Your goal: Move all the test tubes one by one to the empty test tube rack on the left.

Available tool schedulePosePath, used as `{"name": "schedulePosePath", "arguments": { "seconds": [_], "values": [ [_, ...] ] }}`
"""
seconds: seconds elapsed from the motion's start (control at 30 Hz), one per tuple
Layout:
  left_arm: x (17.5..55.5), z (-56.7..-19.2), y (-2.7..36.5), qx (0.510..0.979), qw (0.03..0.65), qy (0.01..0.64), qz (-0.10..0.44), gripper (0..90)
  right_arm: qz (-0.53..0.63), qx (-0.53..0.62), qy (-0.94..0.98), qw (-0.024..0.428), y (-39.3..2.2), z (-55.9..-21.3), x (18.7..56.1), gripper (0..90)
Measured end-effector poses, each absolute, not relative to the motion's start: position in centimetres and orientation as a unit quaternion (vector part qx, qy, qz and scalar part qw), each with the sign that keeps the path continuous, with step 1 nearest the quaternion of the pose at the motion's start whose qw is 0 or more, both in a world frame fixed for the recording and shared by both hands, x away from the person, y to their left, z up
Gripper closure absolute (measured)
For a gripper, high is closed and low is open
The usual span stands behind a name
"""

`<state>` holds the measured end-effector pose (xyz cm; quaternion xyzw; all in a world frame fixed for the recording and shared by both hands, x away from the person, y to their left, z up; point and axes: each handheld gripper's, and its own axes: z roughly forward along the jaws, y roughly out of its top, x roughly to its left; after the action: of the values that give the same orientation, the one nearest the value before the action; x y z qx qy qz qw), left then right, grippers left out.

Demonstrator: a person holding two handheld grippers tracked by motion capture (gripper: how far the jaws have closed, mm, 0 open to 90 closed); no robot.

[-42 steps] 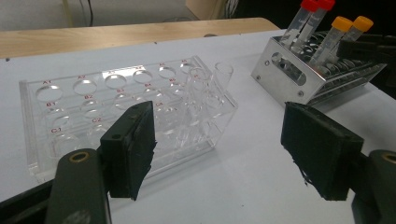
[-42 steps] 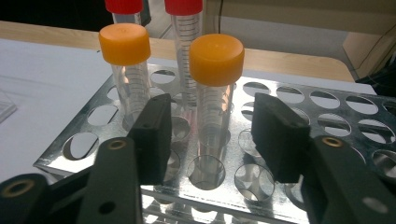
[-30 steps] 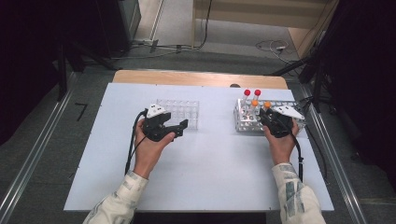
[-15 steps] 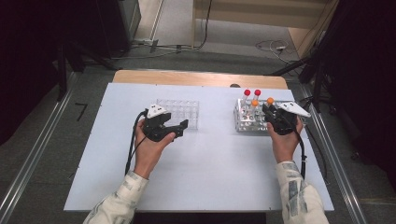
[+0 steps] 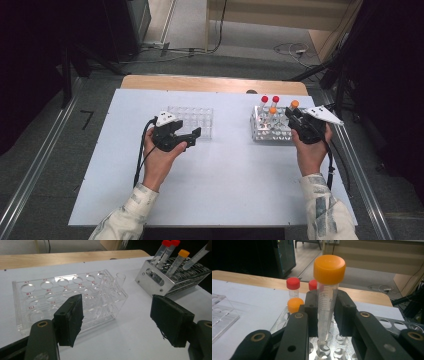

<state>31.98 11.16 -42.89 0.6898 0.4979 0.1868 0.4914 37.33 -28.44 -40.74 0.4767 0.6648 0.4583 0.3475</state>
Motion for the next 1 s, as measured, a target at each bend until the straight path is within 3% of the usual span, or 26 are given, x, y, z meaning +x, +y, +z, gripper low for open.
{"name": "schedulePosePath", "arguments": {
  "seconds": [0.5,1.0],
  "values": [
    [31.8,-42.7,11.0,0.687,0.498,0.495,0.187,27.4,0.482,0.444,0.68,0.33,-27.5,-39.4,34.2,71.3],
    [31.5,-42.3,10.8,0.687,0.506,0.487,0.187,27.4,0.483,0.39,0.736,0.272,-20.9,-41.8,33.2,71.3]
  ]
}}
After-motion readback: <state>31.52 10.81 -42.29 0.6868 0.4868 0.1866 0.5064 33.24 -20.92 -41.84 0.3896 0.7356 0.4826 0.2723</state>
